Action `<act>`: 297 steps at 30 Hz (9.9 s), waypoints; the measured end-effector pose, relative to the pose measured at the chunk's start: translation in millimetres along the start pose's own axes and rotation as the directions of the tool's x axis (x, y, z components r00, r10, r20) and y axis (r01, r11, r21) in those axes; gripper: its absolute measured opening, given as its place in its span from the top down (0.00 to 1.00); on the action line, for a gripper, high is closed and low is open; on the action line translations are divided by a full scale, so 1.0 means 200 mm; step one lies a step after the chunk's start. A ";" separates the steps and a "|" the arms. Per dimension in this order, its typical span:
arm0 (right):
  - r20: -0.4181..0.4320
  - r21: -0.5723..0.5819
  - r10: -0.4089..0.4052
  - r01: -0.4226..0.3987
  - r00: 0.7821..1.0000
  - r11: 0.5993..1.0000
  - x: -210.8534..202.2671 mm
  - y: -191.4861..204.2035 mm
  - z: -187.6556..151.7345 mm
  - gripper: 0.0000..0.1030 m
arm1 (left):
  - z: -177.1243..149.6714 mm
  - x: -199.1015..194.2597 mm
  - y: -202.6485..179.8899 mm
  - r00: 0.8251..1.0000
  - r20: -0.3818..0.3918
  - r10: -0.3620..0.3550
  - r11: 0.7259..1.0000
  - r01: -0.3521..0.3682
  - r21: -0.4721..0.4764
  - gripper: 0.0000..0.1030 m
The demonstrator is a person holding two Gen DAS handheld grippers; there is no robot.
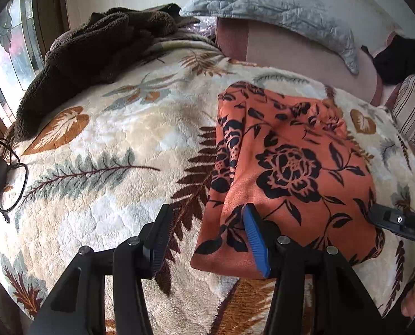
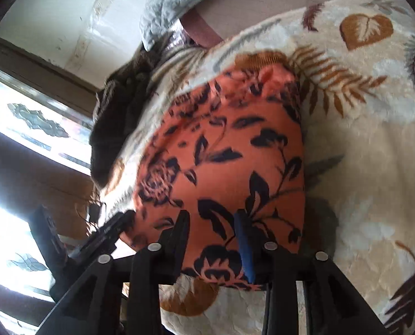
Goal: Fold small clothes
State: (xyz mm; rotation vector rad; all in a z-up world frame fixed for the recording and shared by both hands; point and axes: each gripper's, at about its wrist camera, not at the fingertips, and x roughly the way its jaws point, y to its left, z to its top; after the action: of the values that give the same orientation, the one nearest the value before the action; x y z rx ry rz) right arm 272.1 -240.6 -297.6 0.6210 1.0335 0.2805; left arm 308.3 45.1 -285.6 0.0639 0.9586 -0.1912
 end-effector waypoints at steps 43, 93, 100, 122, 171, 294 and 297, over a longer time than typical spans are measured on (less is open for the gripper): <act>0.044 -0.073 -0.057 0.060 0.997 0.996 0.02 0.04 -0.01 0.59 | 0.10 -0.11 -0.01 0.986 0.153 0.064 0.998 -0.063 -0.012 0.46; -0.033 0.201 0.283 -0.271 0.959 0.942 0.34 -0.32 0.42 0.28 | 0.23 0.41 0.00 0.788 -0.095 -0.609 0.754 0.537 -0.379 0.08; 0.004 0.151 0.248 -0.245 0.969 0.958 0.34 -0.26 0.42 0.52 | 0.24 0.38 -0.04 0.821 -0.065 -0.568 0.787 0.518 -0.337 0.53; 0.210 -0.101 0.234 -0.217 0.949 0.971 -0.39 -0.24 0.38 0.56 | 0.30 -0.10 -0.56 0.814 0.079 -0.576 0.810 0.581 -0.077 0.63; 0.302 0.057 -0.067 0.053 0.951 0.997 -0.55 -0.61 0.45 0.48 | 0.06 -0.16 -0.91 0.955 -0.033 -0.296 0.918 0.294 0.265 0.49; 0.707 -0.211 -0.223 0.501 0.671 0.839 -1.80 0.55 -0.98 0.26 | -0.46 -2.07 -0.82 0.750 0.656 0.087 0.988 -0.147 0.037 0.00; 0.715 -0.197 -0.232 0.508 0.660 0.839 -1.82 0.55 -0.99 0.26 | -0.46 -2.08 -0.81 0.747 0.659 0.082 0.989 -0.141 0.036 0.00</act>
State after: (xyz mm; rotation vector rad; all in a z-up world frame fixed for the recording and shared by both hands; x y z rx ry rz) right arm -71.2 -264.2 -43.2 0.0954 0.3542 -0.1247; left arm -30.0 -45.6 6.5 0.1218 0.2308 -0.1266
